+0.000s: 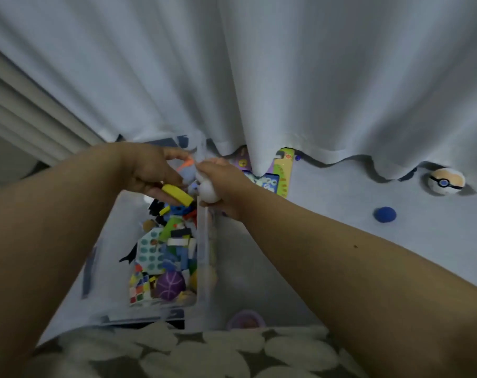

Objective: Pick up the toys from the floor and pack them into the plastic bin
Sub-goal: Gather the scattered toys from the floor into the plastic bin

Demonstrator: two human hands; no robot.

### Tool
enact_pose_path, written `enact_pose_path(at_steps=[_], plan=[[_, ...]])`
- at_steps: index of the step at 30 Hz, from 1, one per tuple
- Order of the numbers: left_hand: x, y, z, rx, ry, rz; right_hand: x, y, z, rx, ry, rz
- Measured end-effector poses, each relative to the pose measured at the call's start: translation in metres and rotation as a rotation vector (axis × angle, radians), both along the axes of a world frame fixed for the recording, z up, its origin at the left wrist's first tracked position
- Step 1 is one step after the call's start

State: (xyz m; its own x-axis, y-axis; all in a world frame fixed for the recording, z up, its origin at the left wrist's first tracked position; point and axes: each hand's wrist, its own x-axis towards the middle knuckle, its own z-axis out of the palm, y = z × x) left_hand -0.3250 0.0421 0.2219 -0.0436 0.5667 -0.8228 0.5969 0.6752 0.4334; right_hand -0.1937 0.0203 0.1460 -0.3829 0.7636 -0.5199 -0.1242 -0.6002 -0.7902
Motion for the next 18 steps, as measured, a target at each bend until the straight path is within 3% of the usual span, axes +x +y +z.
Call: enact_pose_path(at_steps=[5, 10, 15, 18], plan=[[-0.037, -0.028, 0.002, 0.024, 0.081, 0.111, -0.043, -0.026, 0.025, 0.065, -0.09, 0.172], [-0.024, -0.029, -0.001, 0.128, 0.162, 0.061, -0.018, -0.032, 0.017, 0.258, -0.273, 0.13], [0.026, -0.013, -0.004, 0.321, 0.016, 0.044, 0.046, -0.032, -0.004, 0.385, -0.482, -0.223], [0.072, -0.007, -0.02, 0.306, -0.019, -0.056, 0.108, -0.042, -0.037, 0.331, -0.668, -0.383]])
